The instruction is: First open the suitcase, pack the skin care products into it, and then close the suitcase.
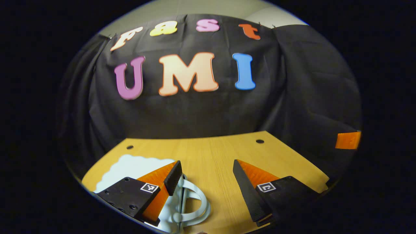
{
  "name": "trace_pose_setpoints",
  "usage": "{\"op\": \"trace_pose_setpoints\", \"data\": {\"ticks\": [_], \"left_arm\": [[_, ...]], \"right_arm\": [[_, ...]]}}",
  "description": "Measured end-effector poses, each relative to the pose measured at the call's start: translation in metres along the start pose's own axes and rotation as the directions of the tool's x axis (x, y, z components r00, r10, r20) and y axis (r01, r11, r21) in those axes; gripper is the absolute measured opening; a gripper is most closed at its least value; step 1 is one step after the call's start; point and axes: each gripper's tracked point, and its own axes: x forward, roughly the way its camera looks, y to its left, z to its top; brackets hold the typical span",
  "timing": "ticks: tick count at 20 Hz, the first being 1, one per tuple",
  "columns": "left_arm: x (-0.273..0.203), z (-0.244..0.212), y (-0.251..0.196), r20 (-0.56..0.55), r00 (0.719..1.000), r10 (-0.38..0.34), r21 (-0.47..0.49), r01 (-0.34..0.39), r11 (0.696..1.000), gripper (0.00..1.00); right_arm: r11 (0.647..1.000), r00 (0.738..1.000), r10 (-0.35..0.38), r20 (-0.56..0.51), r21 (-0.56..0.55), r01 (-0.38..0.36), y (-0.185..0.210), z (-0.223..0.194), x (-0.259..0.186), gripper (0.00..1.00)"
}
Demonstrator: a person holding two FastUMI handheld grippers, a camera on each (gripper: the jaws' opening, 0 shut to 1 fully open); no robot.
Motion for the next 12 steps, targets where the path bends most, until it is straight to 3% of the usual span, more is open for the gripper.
{"op": "trace_pose_setpoints", "data": {"ticks": [2,5,9,12], "left_arm": [[-0.038,0.064,0.004,0.170,0.983,0.064,0.031,-0.070,0.997,0.93],[-0.074,0.123,-0.007,0.351,0.935,0.042,0.042,-0.060,0.997,0.93],[-0.096,0.125,-0.019,0.347,0.937,-0.030,-0.017,0.038,0.999,0.93],[-0.102,0.132,-0.007,0.358,0.933,-0.048,0.015,0.045,0.999,0.93]], "right_arm": [[0.997,0.993,-0.001,0.116,-0.071,0.009,0.005,0.036,-0.007,0.98],[0.997,0.965,-0.016,0.261,-0.071,0.036,0.024,0.072,-0.032,0.98],[0.995,0.941,-0.023,0.337,-0.086,0.056,0.051,0.080,-0.051,0.98],[0.995,0.925,-0.029,0.379,-0.080,0.064,0.067,0.092,-0.060,0.96]]}}
